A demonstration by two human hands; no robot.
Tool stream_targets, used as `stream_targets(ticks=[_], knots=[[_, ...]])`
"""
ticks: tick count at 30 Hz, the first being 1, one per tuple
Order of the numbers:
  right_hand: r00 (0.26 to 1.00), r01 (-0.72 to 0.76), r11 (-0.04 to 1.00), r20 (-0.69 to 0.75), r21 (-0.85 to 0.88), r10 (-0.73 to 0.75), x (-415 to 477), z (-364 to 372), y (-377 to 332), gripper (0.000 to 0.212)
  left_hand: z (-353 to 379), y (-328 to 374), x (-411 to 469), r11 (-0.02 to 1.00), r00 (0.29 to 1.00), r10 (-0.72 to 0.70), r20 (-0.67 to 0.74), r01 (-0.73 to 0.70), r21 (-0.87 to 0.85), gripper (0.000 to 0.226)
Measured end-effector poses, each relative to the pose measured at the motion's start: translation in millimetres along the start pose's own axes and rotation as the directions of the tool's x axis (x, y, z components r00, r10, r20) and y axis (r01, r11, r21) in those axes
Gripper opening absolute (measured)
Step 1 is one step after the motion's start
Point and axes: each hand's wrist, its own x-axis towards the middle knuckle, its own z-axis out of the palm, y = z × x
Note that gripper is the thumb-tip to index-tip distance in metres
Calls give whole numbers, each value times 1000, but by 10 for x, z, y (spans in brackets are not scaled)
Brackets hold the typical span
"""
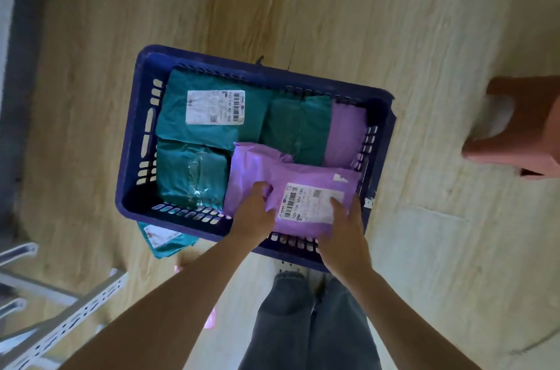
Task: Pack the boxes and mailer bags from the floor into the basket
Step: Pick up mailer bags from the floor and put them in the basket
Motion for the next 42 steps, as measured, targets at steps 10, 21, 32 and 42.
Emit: stream_targets(ticks=[10,21,32,42], knots=[[977,138,950,196,-280,-84,406,-129,0,100,-64,80,116,521,856,453,250,-481,705,78],[981,109,969,181,-222,-69,199,-198,-67,93,-109,125,-155,596,899,375,227,-421,684,83],[964,264,916,87,-303,-250,-618,-695,-435,81,-515,228,-1085,863,929,366,-53,-318,393,70],[881,474,832,151,-289,-449,-1734,-790,-792,74,-878,-73,-2443,990,917,136,-375,-138,23,63]])
